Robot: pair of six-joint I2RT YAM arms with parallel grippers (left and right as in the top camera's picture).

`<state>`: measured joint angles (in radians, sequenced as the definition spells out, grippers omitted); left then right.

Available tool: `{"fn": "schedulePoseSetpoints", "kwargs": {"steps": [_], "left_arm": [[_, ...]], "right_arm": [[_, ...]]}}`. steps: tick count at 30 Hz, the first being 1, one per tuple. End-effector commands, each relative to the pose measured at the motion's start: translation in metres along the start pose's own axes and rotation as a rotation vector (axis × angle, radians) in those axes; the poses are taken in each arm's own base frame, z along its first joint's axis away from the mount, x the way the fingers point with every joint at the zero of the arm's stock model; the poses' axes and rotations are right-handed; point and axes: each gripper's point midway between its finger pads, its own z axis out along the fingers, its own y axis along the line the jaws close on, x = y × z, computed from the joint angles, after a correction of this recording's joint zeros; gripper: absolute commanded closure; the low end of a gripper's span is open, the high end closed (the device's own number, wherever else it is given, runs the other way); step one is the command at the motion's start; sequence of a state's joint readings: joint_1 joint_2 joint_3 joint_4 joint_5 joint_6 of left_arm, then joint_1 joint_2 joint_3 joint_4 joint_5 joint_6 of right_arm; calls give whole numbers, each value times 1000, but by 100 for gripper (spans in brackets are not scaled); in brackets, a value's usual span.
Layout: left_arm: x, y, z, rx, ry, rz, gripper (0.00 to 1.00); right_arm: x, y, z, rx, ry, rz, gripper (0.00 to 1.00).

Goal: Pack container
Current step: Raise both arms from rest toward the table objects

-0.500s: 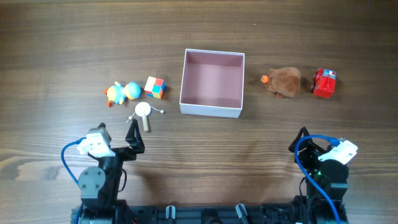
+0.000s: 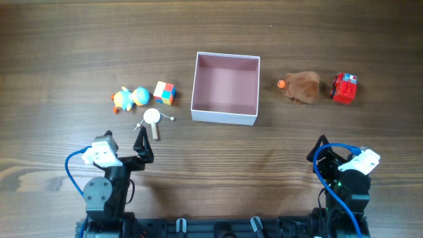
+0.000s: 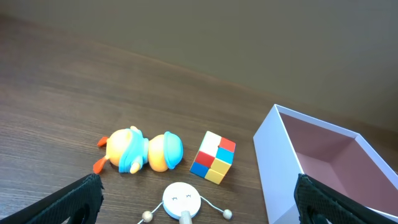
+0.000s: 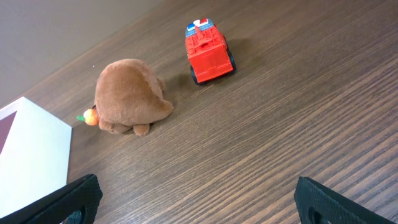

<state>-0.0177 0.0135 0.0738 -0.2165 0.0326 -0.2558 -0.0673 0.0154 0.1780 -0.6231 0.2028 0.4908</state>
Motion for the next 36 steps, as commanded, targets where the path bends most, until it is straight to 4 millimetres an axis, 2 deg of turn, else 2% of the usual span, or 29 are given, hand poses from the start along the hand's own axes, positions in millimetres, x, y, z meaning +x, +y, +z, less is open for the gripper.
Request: {"fn": "schedulePoseSetpoints", "kwargs": {"steps": [1,9,15,17,20,23,26,30,33,36], "left_arm": [[2,-4,0,25,2,10,0],[2,-5,0,29,3,10,0],[2,-5,0,29,3,11,0],[4,-4,0,26,9,11,0],[5,-6,1,37,18,10,0],[6,-6,1,38,20,9,0],[8,-5,1,30,44,8,0],[10,-3,-1,-3,111,5,0],[-5,-7,1,-18,139,4,0],[-29,-12,9,-45,169,4,0]], "right_arm": [[2,-1,1,1,-2,11,0],[2,-1,1,1,-3,18,0],[3,0,1,-4,1,99,0],[5,7,1,-45,20,163,0],[7,24,0,-139,52,168,0],[7,45,-5,-255,65,76,0],[-4,66,-18,-360,41,-99,1],[-35,80,-37,-376,30,-122,1],[-54,89,-44,-360,69,-133,0],[-68,98,-40,-320,164,-188,1]]}}
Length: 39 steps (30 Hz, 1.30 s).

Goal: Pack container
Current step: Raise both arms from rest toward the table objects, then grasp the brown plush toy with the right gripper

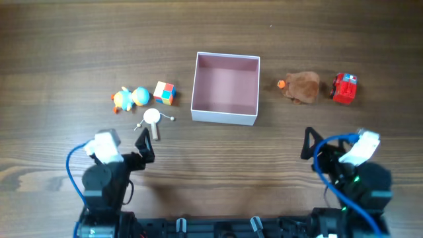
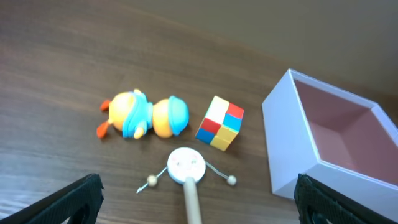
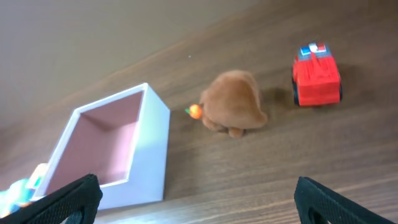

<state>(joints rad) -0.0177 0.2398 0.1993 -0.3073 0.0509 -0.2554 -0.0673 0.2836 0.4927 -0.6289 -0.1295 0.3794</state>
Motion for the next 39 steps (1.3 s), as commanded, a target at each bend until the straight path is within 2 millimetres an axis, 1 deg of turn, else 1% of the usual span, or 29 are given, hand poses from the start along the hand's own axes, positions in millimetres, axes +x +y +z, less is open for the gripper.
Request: {"fn": "schedulePoseSetpoints", "kwargs": {"steps": [1,5,6,9,10,12,14,16,17,19,21,25,29,31,35,37,39], "left_arm": [[-48,-15,-1,-8,-3,10,0],[-78,-23,13,-38,76,16,0],[-87,-23,20,-64,96,24,0],[-105,-23,37,-103,141,70,0],[-110,-22,46,-119,168,92,0],[-116,-19,61,-144,216,89,0],[-119,-13,77,-173,262,84,0],[-118,-5,92,-201,300,74,0],[-116,2,101,-218,323,66,0],[-110,10,109,-238,349,58,0],[-101,20,116,-258,379,48,0],[-87,32,122,-287,427,35,0],[-82,33,122,-291,446,33,0],[-82,33,122,-291,447,33,0],[-82,34,122,-291,447,32,0],[-82,34,122,-292,447,29,0],[-82,34,122,-292,447,29,0]], "right_arm": [[-23,13,6,12,113,-81,1],[-41,18,20,55,259,-105,1],[-47,20,25,70,306,-100,1],[-61,23,37,98,396,-84,1],[-65,24,42,107,426,-80,0],[-74,27,53,120,473,-81,0],[-83,28,65,118,509,-126,0],[-88,28,81,111,534,-173,0],[-89,26,94,109,547,-186,0],[-86,23,108,115,570,-186,0],[-78,17,123,114,601,-214,0],[-55,3,152,122,687,-247,0],[-39,-20,174,202,735,-267,1],[-31,-27,185,216,753,-268,0],[-13,-34,206,219,786,-264,1],[-5,-37,216,221,797,-269,9],[2,-39,224,223,804,-264,10]]}}
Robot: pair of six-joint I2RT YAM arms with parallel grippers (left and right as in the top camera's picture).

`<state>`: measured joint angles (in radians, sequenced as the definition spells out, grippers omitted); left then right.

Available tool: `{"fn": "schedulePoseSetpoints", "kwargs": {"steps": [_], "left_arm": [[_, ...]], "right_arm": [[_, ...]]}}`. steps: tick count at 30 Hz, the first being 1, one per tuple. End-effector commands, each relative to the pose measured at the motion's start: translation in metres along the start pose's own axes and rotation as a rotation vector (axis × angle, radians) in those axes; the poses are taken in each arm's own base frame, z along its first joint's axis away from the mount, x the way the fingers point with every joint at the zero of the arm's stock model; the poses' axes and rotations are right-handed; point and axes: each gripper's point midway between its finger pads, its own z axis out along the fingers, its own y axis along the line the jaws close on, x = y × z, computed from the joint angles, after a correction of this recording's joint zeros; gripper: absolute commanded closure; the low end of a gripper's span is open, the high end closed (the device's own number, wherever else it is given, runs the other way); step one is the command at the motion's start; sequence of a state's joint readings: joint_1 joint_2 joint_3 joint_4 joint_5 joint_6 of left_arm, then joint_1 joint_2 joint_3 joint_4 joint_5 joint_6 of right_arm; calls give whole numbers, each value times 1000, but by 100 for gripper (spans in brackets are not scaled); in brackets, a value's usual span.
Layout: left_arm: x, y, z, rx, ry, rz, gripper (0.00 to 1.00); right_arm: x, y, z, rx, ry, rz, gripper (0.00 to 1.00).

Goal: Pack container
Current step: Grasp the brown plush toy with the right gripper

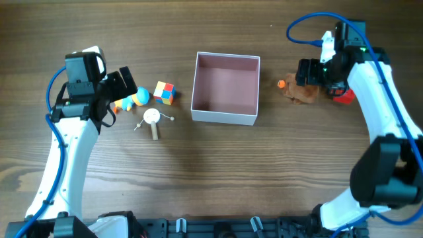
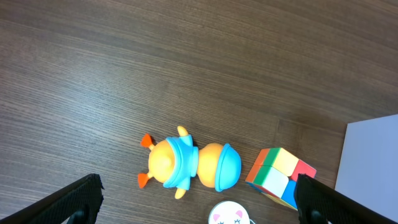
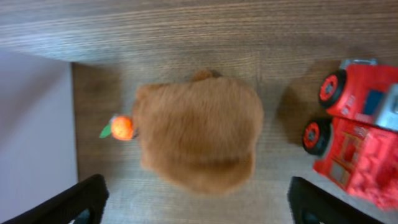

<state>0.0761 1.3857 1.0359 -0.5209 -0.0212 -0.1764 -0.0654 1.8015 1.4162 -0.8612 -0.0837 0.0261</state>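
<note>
The white box [image 1: 223, 118] with a pink inside stands open at mid table. Left of it lie an orange and blue duck toy [image 2: 189, 166], a colour cube [image 2: 280, 176] and a white cat-face toy on a stick [image 1: 153, 119]. My left gripper [image 2: 198, 186] hangs open straight above the duck, its fingers [image 2: 78, 199] wide on either side. Right of the box sit a brown plush [image 3: 198, 134] and a red fire truck [image 3: 354, 149]. My right gripper [image 3: 196, 190] is open above the plush, holding nothing.
The box's white wall shows at the right edge of the left wrist view [image 2: 370, 162] and at the left of the right wrist view [image 3: 34, 118]. The toys lie close together on the wooden table [image 1: 211, 172].
Both arms have left the table's front edge. The left gripper now looks down on the duck, the right on the plush. Both stay open; no toy has moved.
At first both arms sat low at the front edge, seeing the toys from the side. Then both wrist views showed the toys from higher up. Now each gripper hangs open over a toy on its own side of the box.
</note>
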Motion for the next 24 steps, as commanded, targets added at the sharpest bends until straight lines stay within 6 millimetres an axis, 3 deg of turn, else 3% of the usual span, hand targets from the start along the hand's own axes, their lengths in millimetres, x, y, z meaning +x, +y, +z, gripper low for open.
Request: {"fn": "schedulePoseSetpoints", "kwargs": {"steps": [1,6,9,14,15,16,18,21,24], "left_arm": [[-7,1,-2,-6,-15,11,0],[-7,1,-2,-6,-14,11,0],[-7,1,-2,-6,-14,11,0],[-7,1,-2,-6,-14,11,0],[-7,1,-2,-6,-14,11,0],[-7,1,-2,-6,-14,11,0],[-7,1,-2,-6,-14,11,0],[-7,1,-2,-6,-14,11,0],[-7,1,-2,-6,-14,11,0]], "right_arm": [[-6,1,21,19,9,-14,10],[-5,8,50,14,35,-27,4],[5,13,72,13,89,-18,6],[31,15,103,54,199,-24,38],[34,12,104,81,210,-14,54],[35,10,103,99,212,-12,70],[34,5,97,138,208,-13,84],[25,3,78,160,186,-17,92],[5,11,38,150,117,-19,96]]}}
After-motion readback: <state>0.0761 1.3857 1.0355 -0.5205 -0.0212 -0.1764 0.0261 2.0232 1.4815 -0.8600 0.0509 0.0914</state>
